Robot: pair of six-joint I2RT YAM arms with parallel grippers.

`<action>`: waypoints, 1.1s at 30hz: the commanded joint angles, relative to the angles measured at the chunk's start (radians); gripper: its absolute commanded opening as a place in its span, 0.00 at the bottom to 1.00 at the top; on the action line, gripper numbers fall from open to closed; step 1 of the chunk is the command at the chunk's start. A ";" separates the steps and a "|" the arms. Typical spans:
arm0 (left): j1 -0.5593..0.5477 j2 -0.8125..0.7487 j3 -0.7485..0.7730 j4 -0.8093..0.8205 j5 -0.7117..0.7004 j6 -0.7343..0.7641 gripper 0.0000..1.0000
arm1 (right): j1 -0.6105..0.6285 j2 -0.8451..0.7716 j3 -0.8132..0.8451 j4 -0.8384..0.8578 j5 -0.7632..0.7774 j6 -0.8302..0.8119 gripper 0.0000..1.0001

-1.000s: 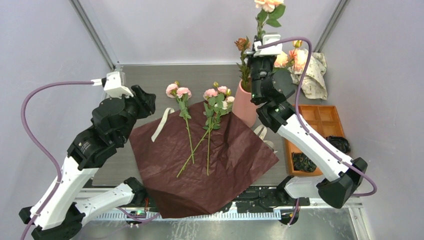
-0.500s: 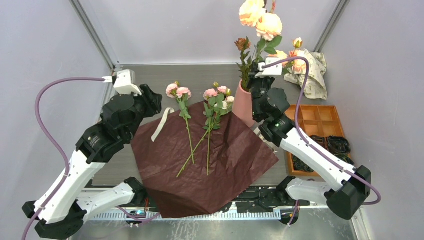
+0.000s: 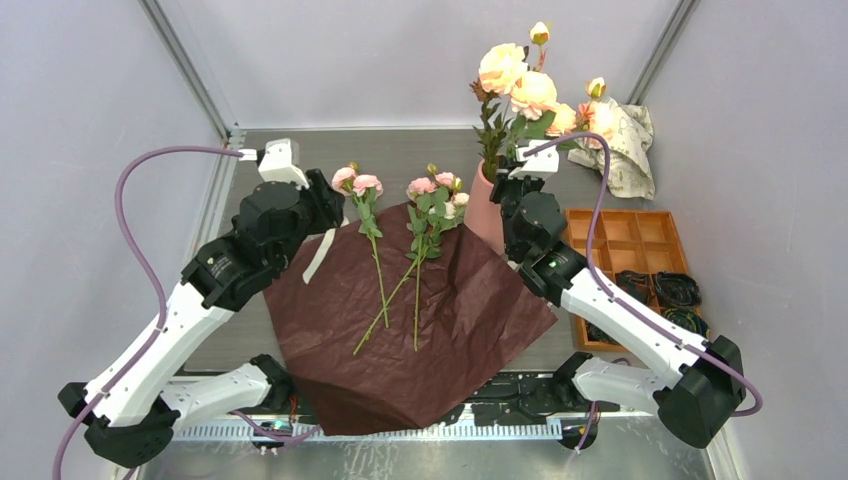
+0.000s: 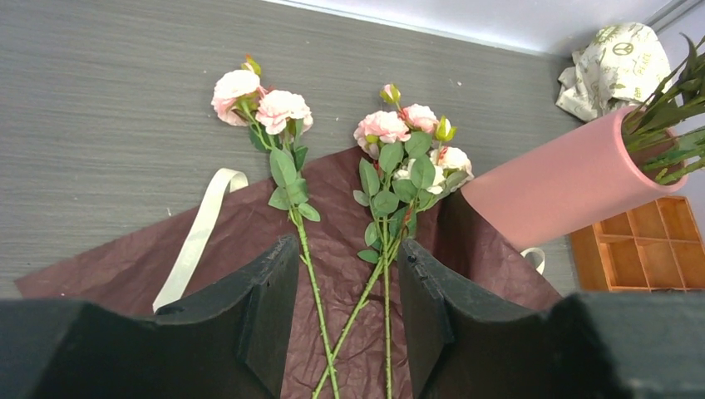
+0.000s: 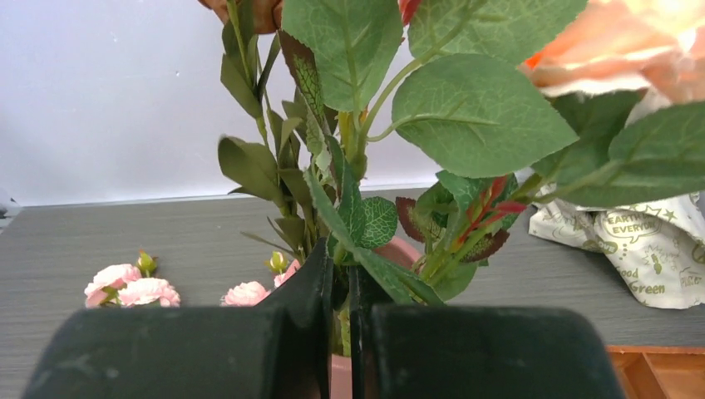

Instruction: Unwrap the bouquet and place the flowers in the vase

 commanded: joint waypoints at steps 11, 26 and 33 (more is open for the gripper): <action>-0.002 0.028 -0.019 0.069 0.031 -0.041 0.48 | 0.002 -0.041 -0.043 -0.091 -0.037 0.118 0.05; -0.002 0.094 -0.026 0.091 0.074 -0.068 0.48 | 0.003 -0.162 -0.028 -0.251 -0.054 0.171 0.79; -0.002 0.142 -0.018 0.085 0.078 -0.077 0.49 | 0.003 -0.190 0.016 -0.342 -0.057 0.190 0.88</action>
